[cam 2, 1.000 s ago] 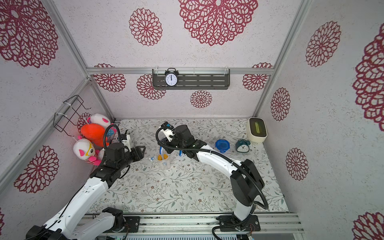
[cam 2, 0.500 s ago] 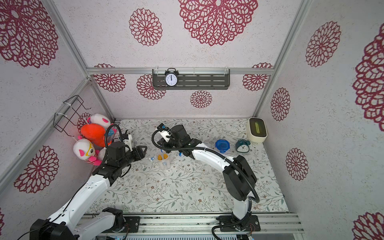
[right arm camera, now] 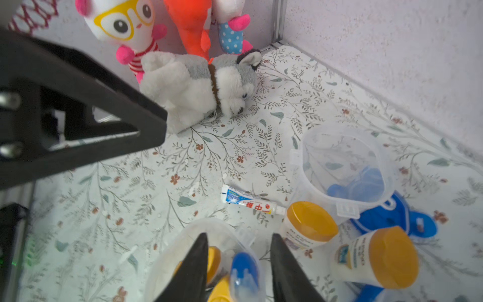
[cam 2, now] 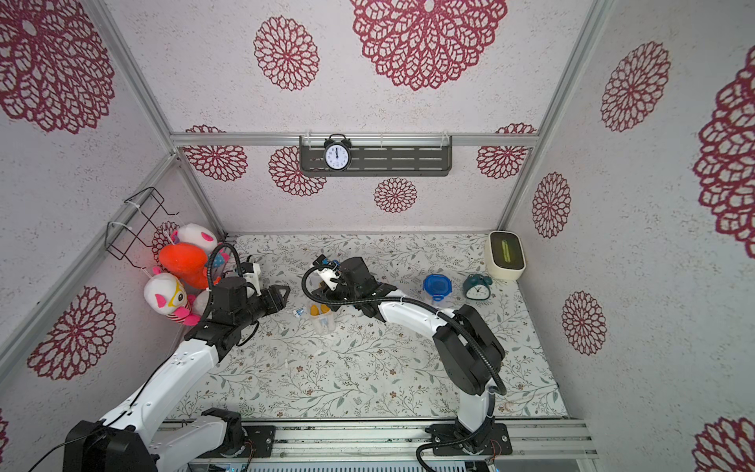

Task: Pack away toiletry kits
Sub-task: Place the toiletry item into the container, then move the lid to the center of the board.

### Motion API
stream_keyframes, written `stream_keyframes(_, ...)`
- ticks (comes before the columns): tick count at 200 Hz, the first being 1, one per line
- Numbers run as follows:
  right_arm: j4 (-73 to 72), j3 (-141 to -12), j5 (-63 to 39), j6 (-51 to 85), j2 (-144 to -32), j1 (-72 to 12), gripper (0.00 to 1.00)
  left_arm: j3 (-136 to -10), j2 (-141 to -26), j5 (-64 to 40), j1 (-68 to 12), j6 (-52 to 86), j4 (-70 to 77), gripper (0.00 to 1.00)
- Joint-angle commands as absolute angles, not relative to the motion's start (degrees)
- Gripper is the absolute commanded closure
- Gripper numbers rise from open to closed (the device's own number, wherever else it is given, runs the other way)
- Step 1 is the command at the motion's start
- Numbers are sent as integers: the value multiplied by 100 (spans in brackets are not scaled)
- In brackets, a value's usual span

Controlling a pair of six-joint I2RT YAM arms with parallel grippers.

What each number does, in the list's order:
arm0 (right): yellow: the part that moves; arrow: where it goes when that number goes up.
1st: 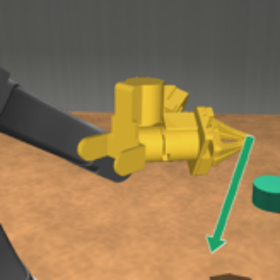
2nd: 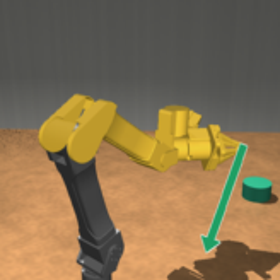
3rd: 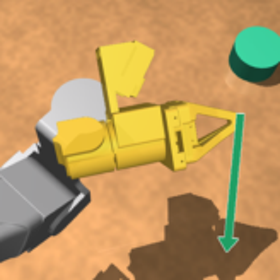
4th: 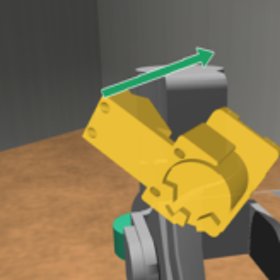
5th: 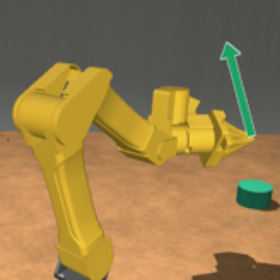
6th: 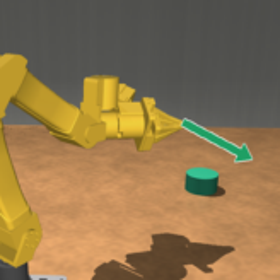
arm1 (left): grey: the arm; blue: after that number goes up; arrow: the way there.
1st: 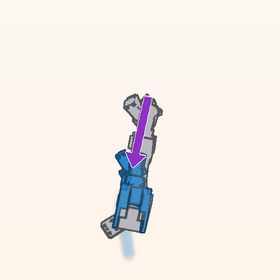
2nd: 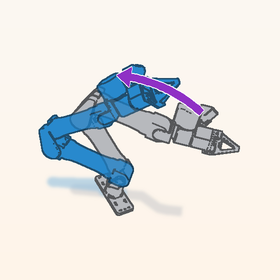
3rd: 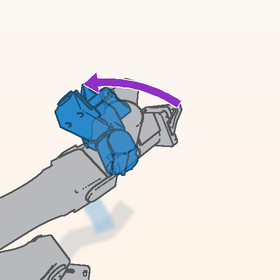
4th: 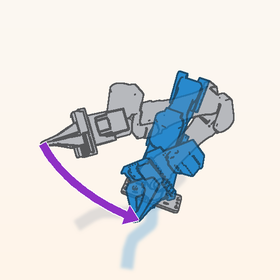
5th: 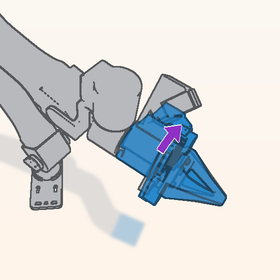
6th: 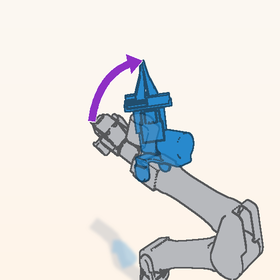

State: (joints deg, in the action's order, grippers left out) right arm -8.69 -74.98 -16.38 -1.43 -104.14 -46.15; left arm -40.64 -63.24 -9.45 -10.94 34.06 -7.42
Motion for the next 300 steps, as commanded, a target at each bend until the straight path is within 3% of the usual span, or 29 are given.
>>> stream_keyframes(1, -1273, -7451, -1415, 53, -9937, -4641, 43, -3966, -6420, -1136, -1055, 3452, -410, 46)
stream_keyframes(46, -73, -7540, -735, 873, -9242, -4382, 43, -3912, -6457, -1311, -1104, 3351, -70, 46)
stream_keyframes(81, 1550, -7689, -558, 1936, -9192, -3492, 49, -3998, -6341, -1056, -1375, 3078, -82, 46)
stream_keyframes(109, 2509, -7852, -648, 2153, -9534, -2851, 51, -4113, -6371, -896, -1625, 2934, -189, 46)
stream_keyframes(153, 3358, -8724, -491, 1956, -10576, -2648, 53, -4157, -6449, -881, -1758, 2888, -132, 45)
stream_keyframes(221, 4104, -10162, -522, 1211, -12045, -2625, 28, -4245, -6499, -991, -1828, 2733, -105, 40)
stream_keyframes(300, 4101, -11233, -806, 203, -13238, -2586, 30, -4239, -6353, -1074, -1851, 2674, -185, 36)
